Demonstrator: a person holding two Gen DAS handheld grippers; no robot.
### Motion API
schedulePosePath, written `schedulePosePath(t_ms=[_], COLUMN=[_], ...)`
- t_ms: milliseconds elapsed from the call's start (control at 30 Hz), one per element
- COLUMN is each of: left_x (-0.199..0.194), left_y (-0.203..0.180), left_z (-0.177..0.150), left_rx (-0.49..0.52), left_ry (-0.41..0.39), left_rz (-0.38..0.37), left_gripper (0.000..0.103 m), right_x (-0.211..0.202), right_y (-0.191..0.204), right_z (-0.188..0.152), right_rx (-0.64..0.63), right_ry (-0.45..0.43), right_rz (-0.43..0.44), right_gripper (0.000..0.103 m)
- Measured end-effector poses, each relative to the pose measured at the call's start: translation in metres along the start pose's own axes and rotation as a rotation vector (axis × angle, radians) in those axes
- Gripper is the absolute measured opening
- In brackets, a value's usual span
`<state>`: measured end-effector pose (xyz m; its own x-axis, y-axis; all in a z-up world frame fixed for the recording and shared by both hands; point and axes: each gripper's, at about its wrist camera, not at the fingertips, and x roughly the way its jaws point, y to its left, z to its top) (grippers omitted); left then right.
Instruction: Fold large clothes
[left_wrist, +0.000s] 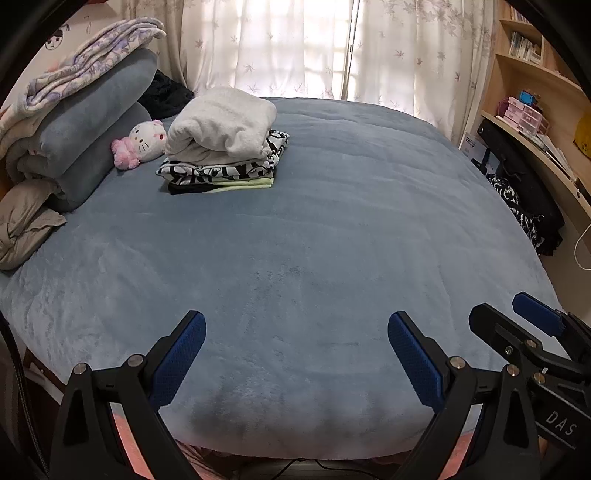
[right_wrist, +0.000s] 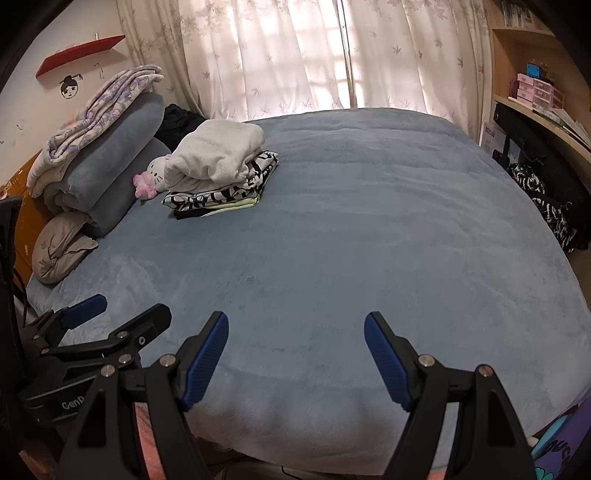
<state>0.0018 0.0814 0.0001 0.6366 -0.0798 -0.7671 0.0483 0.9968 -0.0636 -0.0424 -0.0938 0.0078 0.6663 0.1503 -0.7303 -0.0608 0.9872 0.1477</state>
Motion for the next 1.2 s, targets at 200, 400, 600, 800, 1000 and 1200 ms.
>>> schedulePosePath(t_ms=[200,400,600,800,1000,1200], left_x=[-0.001,-0.002,-0.002,-0.003,-0.004,-0.004], left_y=[-0.004,-0.005,-0.005,-0.006,-0.006,-0.007], left_z=[0.000,0.000,0.002,0.003,0.005,0.005], left_rx=[0.008,0.012,0.014,0.014,0.018,0.018], left_ry=[0.000,0.001,-0.004,-0.007,-0.006,-0.005], left_rz=[0.010,0.013,0.021,0.020,0.025,0.026], left_gripper=[0.098,0.098,0.098,0.098,0.098,0.098], right_x=[0.001,0.001,0.001,0.000,0.000,0.000], right_y=[-0.005,-0.008,-0.008,-0.010,-0.011,-0.010], right_z=[-0.002,-0.002,-0.002,0.000,0.001,0.000], right_rx=[0.021,0.025,0.027,0.024,0.025,0.026], right_ry=[0.009,0.009,0.010,0.007,0.007,0.007], right_rz=[0.015,0.011,0.011,0.007,0.008,0.007], right_gripper=[0.076,0.076,0.076,0.076,0.076,0.076])
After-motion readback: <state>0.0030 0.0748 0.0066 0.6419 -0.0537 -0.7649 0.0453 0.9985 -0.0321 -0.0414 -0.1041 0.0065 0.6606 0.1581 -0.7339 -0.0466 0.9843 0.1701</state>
